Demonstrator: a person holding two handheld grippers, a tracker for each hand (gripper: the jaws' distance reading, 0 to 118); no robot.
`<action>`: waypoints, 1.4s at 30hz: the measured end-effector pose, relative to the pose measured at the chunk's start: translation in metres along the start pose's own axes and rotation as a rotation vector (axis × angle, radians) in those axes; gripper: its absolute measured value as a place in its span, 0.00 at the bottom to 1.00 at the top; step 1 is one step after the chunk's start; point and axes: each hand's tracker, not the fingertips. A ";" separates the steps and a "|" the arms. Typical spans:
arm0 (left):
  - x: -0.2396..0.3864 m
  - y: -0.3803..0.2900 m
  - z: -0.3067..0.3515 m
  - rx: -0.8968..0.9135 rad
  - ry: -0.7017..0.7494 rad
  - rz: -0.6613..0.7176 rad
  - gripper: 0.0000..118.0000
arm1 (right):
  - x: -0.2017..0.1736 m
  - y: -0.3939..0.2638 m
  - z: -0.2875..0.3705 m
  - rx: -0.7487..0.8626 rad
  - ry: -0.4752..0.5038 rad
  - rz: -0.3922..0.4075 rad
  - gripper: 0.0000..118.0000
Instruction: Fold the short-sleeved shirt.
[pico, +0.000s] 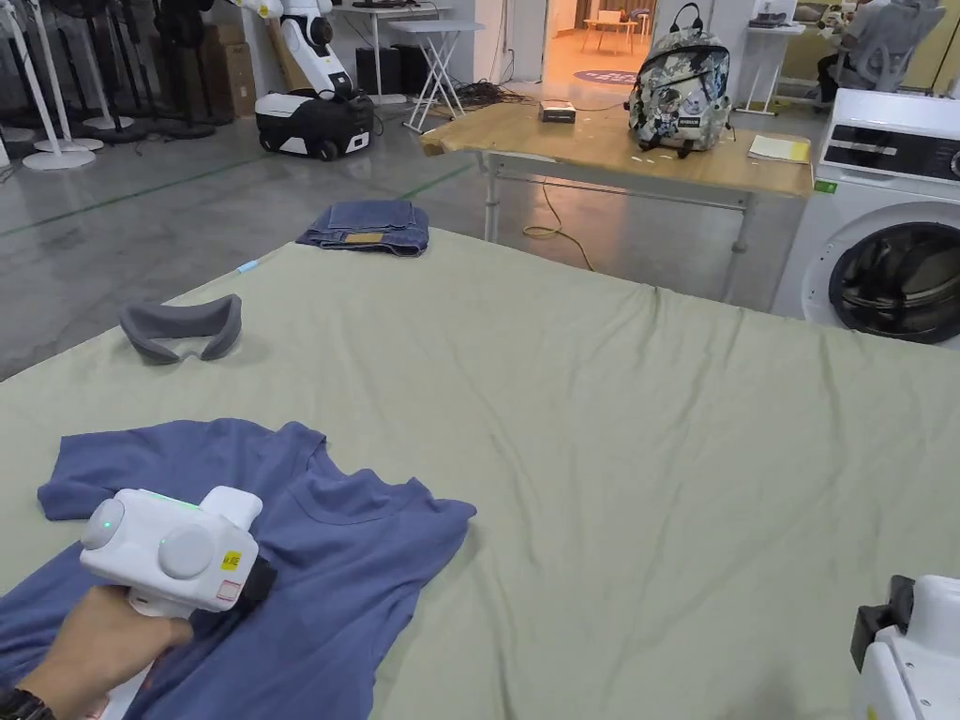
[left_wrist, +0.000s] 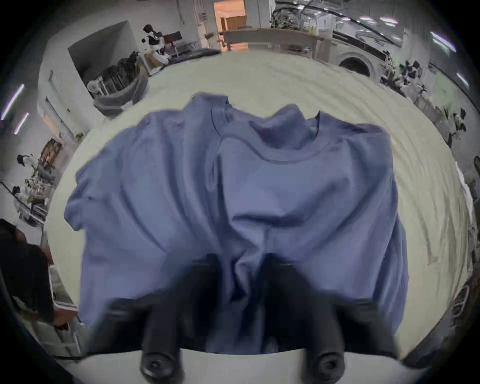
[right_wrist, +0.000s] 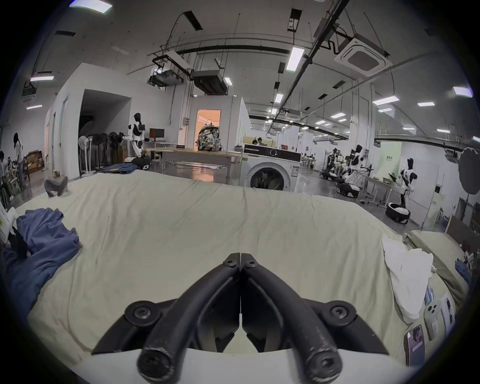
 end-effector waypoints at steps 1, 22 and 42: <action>0.006 -0.002 0.000 0.022 0.062 -0.033 0.00 | 0.000 0.000 0.001 0.001 0.004 0.003 0.00; 0.035 0.036 0.161 0.518 -0.188 0.000 0.00 | 0.030 0.007 0.014 0.037 -0.047 -0.071 0.00; 0.350 0.114 0.261 0.747 -0.706 -0.432 0.00 | 0.125 0.028 0.075 0.127 -0.177 -0.152 0.00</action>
